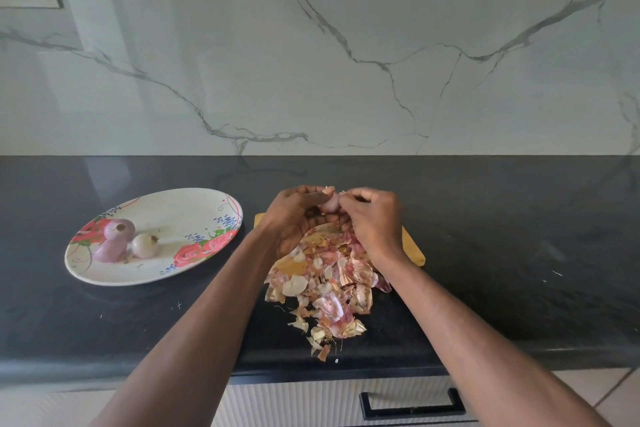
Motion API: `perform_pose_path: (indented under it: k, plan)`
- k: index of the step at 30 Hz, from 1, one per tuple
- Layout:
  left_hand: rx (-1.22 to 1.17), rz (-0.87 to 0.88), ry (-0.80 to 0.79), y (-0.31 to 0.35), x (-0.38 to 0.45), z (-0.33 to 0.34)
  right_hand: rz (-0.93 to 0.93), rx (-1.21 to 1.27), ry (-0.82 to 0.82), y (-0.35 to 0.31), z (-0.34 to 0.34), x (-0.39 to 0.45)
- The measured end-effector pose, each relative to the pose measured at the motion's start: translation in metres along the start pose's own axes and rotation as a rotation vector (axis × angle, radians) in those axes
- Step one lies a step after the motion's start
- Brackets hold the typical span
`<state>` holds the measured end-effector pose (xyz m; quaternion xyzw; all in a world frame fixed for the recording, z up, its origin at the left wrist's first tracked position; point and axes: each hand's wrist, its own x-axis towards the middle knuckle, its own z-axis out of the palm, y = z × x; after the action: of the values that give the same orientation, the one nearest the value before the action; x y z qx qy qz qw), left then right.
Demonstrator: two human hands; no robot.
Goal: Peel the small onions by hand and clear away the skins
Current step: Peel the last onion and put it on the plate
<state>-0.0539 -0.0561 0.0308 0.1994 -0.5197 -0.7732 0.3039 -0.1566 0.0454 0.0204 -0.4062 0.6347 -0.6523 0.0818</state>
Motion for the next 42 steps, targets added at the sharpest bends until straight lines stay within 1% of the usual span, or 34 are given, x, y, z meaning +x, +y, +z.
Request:
perform_pose_path:
  k: [3, 7, 9, 11, 15, 17, 20, 22, 23, 26, 29, 31, 36, 39, 42]
  plan:
    - [-0.070, -0.040, 0.001, 0.003, -0.001, 0.001, 0.081, 0.048, 0.047, 0.003, 0.000, 0.005]
    - [-0.225, -0.061, 0.016, 0.008, -0.004, -0.001, 0.194, 0.144, 0.139, 0.006, -0.003, 0.011]
    - [-0.287, -0.070, 0.015, 0.008, -0.004, -0.003, 0.204, 0.133, 0.151, 0.007, -0.004, 0.011]
    - [-0.318, -0.090, 0.047, 0.007, -0.003, -0.004, 0.211, 0.129, 0.171, 0.010, -0.004, 0.012]
    - [-0.292, -0.109, 0.081, 0.008, -0.003, -0.006, 0.214, 0.132, 0.218, 0.015, -0.005, 0.016]
    - [-0.272, -0.106, 0.084, 0.008, -0.003, -0.006, 0.173, 0.037, 0.188, 0.014, -0.005, 0.014]
    - [-0.297, -0.109, 0.080, 0.009, -0.003, -0.006, 0.084, -0.166, 0.071, 0.017, -0.003, 0.013]
    - [-0.299, -0.113, 0.079, 0.009, -0.003, -0.006, 0.087, -0.202, -0.032, 0.015, -0.003, 0.012]
    - [-0.296, -0.112, 0.077, 0.008, -0.003, -0.006, 0.072, -0.201, -0.051, 0.015, -0.003, 0.012]
    - [-0.231, -0.115, 0.054, 0.007, -0.001, -0.007, -0.042, -0.113, -0.052, 0.010, -0.003, 0.010]
    - [-0.135, -0.121, 0.040, 0.005, -0.001, -0.008, -0.132, -0.136, -0.075, 0.010, -0.001, 0.008]
    - [-0.075, -0.112, 0.039, 0.005, -0.001, -0.007, -0.173, -0.153, -0.059, 0.011, -0.002, 0.008]
    - [0.059, -0.042, 0.031, 0.002, -0.001, -0.005, -0.270, -0.204, -0.040, 0.011, -0.005, 0.006]
    - [0.110, 0.015, 0.039, 0.002, -0.001, -0.005, -0.254, -0.176, -0.088, 0.009, -0.006, 0.005]
    - [0.171, 0.034, 0.047, 0.000, 0.000, -0.006, -0.236, -0.156, -0.114, 0.009, -0.007, 0.004]
